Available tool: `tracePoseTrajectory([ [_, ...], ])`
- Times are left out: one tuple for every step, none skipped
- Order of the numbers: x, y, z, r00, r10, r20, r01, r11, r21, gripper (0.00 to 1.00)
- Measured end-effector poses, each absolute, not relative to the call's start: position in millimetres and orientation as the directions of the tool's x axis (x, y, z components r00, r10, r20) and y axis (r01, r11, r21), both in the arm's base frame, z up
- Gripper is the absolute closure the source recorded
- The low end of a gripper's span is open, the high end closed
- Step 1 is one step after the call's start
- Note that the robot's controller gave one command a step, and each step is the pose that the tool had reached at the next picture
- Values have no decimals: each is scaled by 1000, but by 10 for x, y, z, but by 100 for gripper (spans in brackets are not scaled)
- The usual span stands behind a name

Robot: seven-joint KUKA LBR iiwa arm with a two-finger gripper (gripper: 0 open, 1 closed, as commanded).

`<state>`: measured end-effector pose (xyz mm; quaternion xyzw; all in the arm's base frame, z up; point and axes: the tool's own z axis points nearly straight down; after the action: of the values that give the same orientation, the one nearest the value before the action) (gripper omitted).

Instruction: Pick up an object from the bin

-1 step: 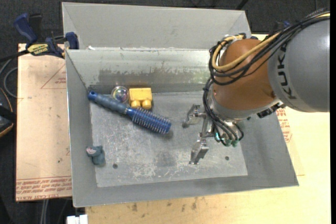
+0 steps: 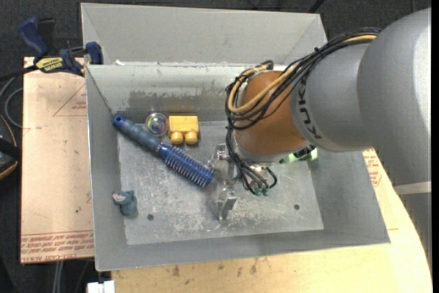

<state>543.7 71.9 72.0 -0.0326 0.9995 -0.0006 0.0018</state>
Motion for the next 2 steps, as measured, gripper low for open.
tracePoseTrajectory([
  [5616, 1389, 789, -997, 79, -8, 79, 997, 4, 0],
  [5627, 1371, 803, -997, 82, -11, 82, 997, 4, 100],
])
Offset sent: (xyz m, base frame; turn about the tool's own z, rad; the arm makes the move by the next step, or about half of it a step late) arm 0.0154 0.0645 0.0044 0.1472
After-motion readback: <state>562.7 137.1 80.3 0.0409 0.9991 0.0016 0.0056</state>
